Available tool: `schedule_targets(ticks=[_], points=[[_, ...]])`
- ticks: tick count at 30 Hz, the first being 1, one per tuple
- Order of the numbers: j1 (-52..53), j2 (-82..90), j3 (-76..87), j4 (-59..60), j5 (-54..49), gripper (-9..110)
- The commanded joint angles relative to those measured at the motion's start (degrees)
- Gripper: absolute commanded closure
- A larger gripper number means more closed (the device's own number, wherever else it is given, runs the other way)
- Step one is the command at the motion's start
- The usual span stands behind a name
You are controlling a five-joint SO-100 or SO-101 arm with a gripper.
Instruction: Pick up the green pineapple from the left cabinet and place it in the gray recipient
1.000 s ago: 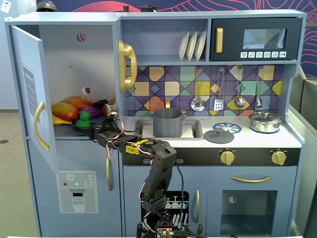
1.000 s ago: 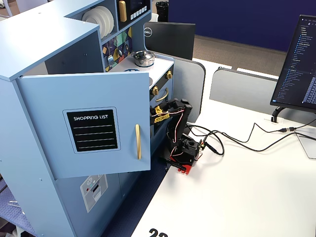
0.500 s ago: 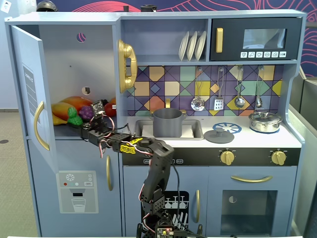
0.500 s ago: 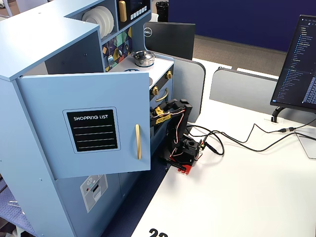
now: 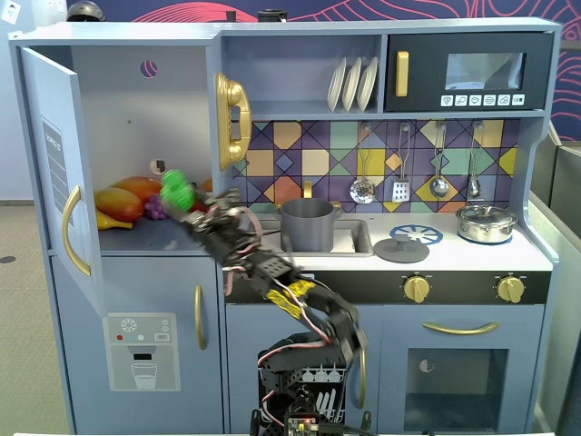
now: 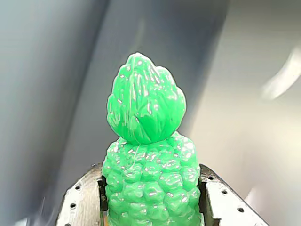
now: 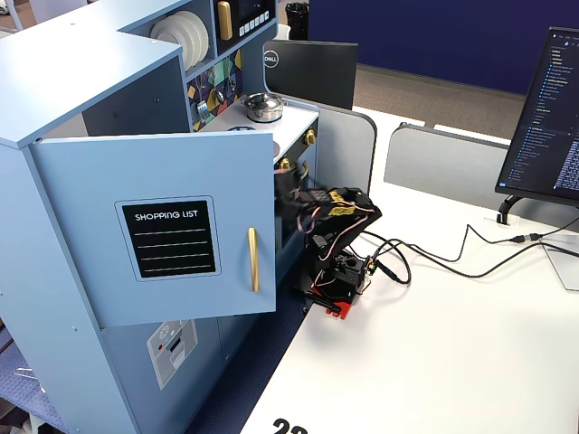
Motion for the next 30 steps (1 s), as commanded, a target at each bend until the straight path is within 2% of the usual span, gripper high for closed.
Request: schedule_targets(ticks=[1,4,9,11,15,22,30], points=[[12.92,6.77,-3.43,1.76,3.87,101],[23.91,6.50,-7.82,5.89,9.05,101],[43.68,-0.53,-14.77,11.51,24.87,101],[47.29,-5.80,-18.11,13.45,25.22,101],[50.19,-15.82,-23.82,18.63,23.29,101],[49.57,-30.23,-26.10,15.29,19.69,101],[49.57,-37.18,-31.55,15.47,21.09,77]])
